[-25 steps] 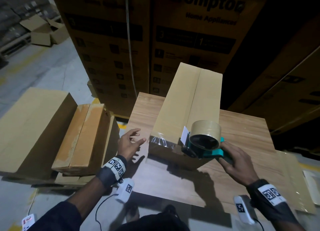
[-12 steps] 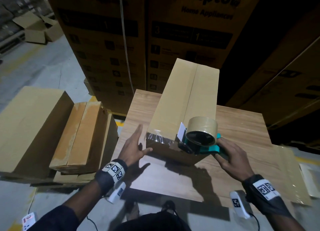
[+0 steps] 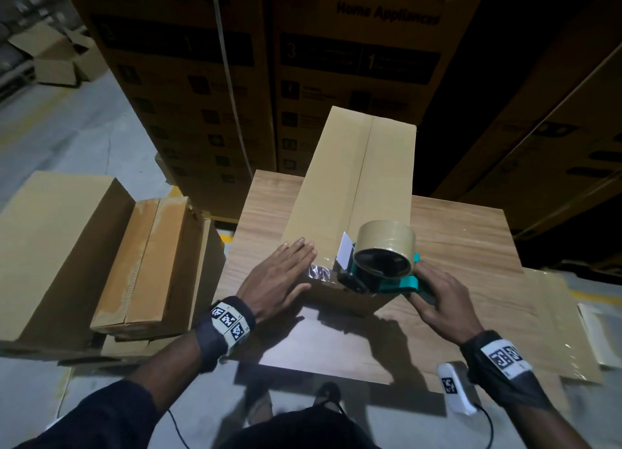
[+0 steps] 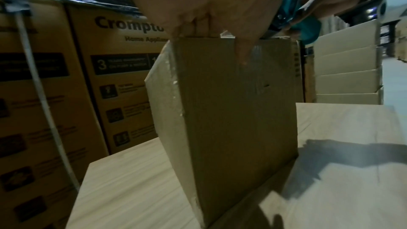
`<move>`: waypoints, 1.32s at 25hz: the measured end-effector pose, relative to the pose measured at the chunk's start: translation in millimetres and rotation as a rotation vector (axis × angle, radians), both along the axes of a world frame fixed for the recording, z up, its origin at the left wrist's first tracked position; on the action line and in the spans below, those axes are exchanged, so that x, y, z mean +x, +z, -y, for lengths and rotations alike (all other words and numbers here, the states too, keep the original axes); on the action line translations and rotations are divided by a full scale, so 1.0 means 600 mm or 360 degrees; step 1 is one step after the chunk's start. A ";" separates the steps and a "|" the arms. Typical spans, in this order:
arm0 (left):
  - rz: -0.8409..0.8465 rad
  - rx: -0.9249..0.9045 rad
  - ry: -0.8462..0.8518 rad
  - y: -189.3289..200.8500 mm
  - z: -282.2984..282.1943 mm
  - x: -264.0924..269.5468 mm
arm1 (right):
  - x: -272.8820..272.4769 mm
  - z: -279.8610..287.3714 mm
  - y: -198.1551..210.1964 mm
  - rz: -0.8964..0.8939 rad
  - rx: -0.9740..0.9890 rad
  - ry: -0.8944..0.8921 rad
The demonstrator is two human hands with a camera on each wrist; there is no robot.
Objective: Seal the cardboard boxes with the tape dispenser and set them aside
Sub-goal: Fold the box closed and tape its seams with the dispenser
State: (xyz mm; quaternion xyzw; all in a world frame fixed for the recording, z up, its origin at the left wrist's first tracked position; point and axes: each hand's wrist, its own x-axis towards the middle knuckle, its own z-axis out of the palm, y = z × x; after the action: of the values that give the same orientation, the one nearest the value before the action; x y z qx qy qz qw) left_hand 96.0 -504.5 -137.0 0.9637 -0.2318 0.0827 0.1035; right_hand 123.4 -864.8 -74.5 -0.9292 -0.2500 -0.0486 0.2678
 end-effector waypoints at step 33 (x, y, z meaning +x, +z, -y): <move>0.0072 -0.0227 -0.0258 0.008 -0.063 0.061 | -0.106 0.073 0.113 -0.0032 -0.0323 -0.0159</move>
State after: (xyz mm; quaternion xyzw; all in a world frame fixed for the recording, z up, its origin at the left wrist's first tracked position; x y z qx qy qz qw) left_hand 132.7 -466.8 -132.1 0.9298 -0.3049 0.1120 0.1731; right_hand 60.1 -908.5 -6.6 -0.9633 -0.2042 -0.0269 0.1721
